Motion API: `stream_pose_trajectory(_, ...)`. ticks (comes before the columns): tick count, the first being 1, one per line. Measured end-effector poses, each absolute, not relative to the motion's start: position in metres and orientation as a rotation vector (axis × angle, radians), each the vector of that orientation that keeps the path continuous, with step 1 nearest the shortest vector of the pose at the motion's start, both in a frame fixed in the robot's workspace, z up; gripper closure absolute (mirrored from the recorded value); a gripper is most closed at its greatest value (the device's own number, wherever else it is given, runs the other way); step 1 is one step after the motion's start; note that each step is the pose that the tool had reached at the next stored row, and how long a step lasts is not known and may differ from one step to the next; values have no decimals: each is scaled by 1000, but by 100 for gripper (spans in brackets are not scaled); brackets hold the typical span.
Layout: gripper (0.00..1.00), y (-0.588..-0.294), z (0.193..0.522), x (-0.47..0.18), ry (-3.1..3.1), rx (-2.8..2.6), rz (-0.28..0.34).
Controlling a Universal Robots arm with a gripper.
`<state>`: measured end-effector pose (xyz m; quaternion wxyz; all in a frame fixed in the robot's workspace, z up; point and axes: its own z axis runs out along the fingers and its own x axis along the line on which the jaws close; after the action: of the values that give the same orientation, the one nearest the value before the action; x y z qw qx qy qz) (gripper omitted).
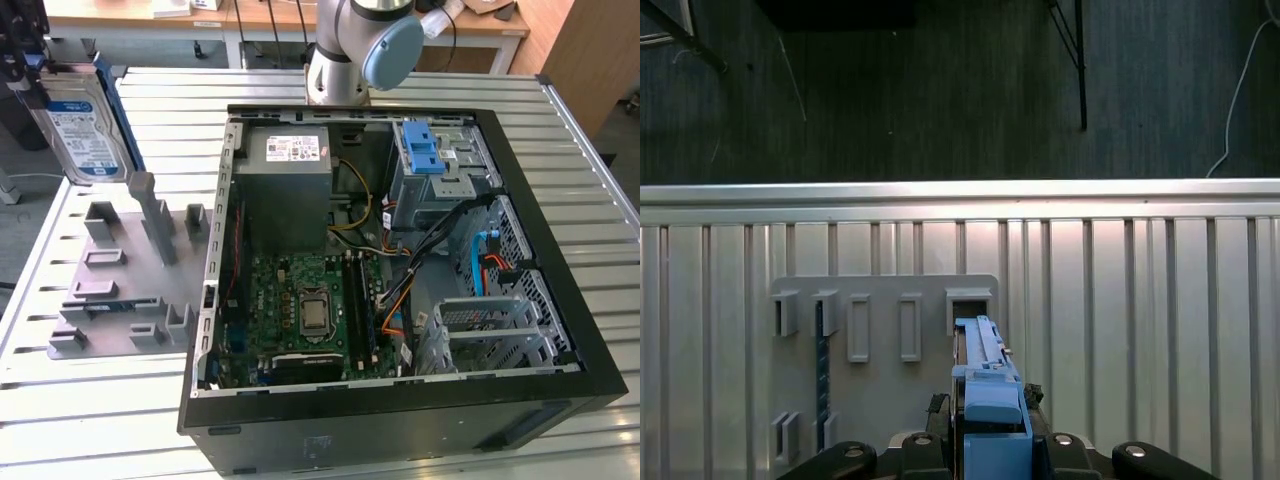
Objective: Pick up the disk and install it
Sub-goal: 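Pick up the disk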
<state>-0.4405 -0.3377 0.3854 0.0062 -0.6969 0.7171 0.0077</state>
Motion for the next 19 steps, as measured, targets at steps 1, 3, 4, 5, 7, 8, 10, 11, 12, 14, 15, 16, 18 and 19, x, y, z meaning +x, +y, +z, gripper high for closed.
stream_pose_trajectory(1,64,-338,386,-440,2244,-2181,24)
stream_pose_trajectory(3,64,-338,389,-440,2244,-2181,24)
stream_pose_trajectory(4,64,-338,390,-440,2244,-2181,24)
stream_pose_trajectory(5,64,-338,392,-440,2244,-2181,24)
stream_pose_trajectory(7,64,-338,394,-440,2244,-2181,24)
stream_pose_trajectory(8,64,-338,396,-441,2244,-2181,24)
stream_pose_trajectory(10,64,-338,398,-441,2244,-2181,24)
stream_pose_trajectory(11,64,-338,399,-440,2244,-2181,24)
stream_pose_trajectory(12,64,-338,401,-440,2244,-2181,24)
stream_pose_trajectory(14,64,-338,403,-441,2244,-2181,24)
stream_pose_trajectory(15,64,-338,404,-441,2244,-2181,24)
stream_pose_trajectory(16,64,-338,405,-441,2244,-2181,24)
stream_pose_trajectory(18,64,-338,408,-441,2244,-2181,24)
stream_pose_trajectory(19,64,-338,409,-441,2244,-2181,24)
